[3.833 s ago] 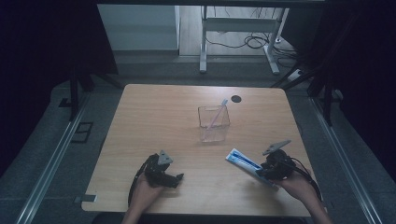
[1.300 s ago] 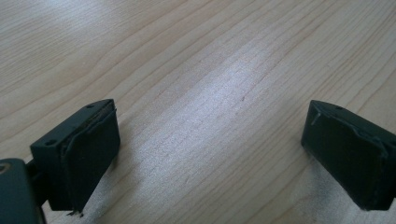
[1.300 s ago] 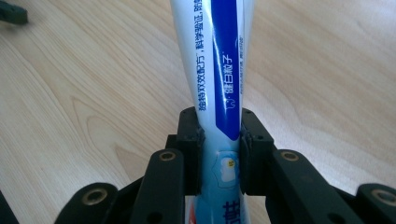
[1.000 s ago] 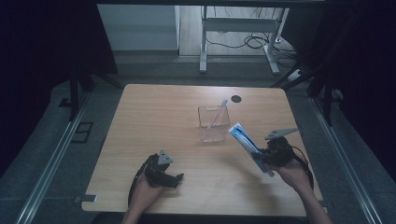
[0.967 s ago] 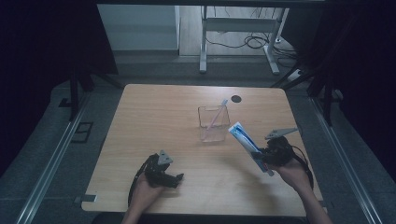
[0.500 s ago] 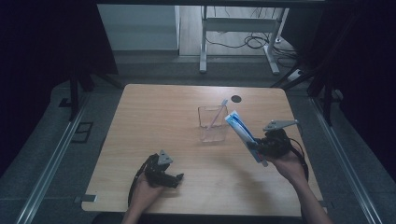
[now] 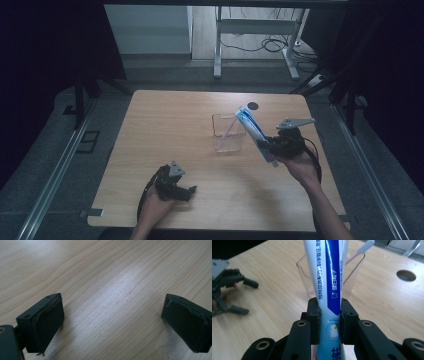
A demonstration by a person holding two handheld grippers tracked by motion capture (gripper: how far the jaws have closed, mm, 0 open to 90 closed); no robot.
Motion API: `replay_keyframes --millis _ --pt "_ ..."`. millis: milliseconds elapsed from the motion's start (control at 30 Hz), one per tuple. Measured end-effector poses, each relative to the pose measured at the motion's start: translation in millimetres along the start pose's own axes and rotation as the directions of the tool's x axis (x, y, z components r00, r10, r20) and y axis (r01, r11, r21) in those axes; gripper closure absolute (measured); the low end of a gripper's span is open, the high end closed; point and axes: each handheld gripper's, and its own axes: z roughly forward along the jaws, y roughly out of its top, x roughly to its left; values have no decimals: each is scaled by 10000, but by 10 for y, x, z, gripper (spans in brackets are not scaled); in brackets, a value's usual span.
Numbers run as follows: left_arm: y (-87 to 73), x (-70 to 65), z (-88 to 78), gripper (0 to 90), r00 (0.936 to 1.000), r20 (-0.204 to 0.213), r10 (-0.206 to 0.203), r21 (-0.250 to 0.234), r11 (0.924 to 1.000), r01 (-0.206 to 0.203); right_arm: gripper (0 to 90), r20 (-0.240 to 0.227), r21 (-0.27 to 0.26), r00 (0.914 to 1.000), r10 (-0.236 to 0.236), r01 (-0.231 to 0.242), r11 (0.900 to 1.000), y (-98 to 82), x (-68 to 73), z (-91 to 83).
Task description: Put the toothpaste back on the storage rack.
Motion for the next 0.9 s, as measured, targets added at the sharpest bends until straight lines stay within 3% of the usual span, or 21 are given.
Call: replay_keyframes --millis 433,900 --pt "0 2 -2 45 10000 9 32 21 10000 -32 735 -98 -803 9998 147 -154 9967 248 -19 186" --pt "0 3 -1 45 10000 13 34 18 10000 -34 734 55 -1254 9999 106 -98 9921 503 -55 390"
